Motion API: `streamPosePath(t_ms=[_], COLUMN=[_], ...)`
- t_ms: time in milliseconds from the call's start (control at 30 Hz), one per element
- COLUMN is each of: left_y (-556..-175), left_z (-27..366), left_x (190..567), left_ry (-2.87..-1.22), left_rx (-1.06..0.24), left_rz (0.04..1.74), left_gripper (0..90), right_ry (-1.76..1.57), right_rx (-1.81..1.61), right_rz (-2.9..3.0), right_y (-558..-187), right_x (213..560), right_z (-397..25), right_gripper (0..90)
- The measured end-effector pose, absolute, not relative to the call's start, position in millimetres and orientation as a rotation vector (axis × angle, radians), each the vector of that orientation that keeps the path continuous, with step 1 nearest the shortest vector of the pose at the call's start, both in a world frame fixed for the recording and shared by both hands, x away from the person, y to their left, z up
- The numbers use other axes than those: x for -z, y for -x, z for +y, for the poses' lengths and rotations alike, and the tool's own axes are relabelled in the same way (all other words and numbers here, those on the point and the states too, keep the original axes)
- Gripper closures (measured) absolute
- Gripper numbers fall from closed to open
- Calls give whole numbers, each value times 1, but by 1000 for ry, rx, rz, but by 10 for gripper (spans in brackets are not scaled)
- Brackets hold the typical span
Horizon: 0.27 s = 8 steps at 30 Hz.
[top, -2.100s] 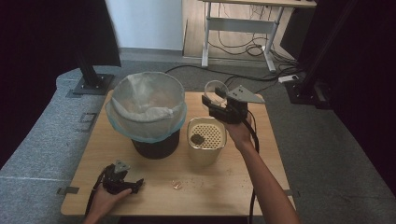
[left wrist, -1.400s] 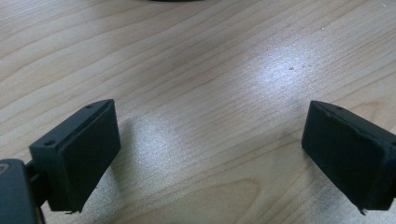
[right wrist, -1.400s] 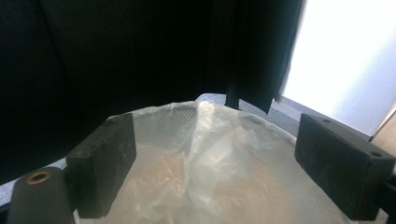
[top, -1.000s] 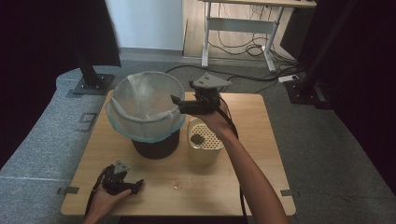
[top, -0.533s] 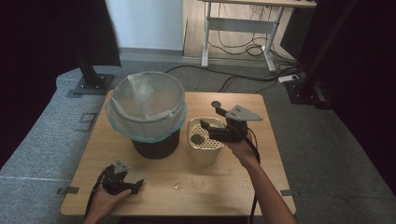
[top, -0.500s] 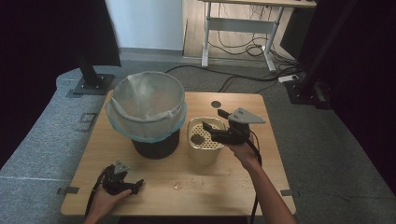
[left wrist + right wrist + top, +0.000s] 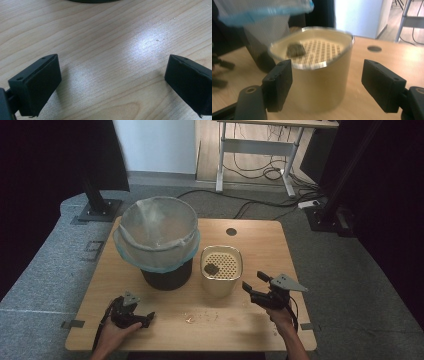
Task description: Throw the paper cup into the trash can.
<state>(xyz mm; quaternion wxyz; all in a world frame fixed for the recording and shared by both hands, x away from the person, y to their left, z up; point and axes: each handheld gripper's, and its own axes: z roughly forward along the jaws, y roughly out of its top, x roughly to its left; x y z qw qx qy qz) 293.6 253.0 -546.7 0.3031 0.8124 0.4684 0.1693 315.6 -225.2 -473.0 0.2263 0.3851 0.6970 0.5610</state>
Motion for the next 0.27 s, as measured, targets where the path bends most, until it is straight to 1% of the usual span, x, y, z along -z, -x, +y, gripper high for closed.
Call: streamPosePath(t_ms=[133,267], left_y=[-294,-296], left_z=[253,252], left_x=[547,548], left_ry=[-2149,-2148], left_rx=[-453,-453], left_rz=[1236,1236], left_gripper=[0,0], right_ry=[-1068,-1077], right_rx=[-1496,-1476], right_rz=[1947,1947], right_y=[-313,-314], right_x=[489,494], right_z=[-225,-225], right_gripper=[250,248])
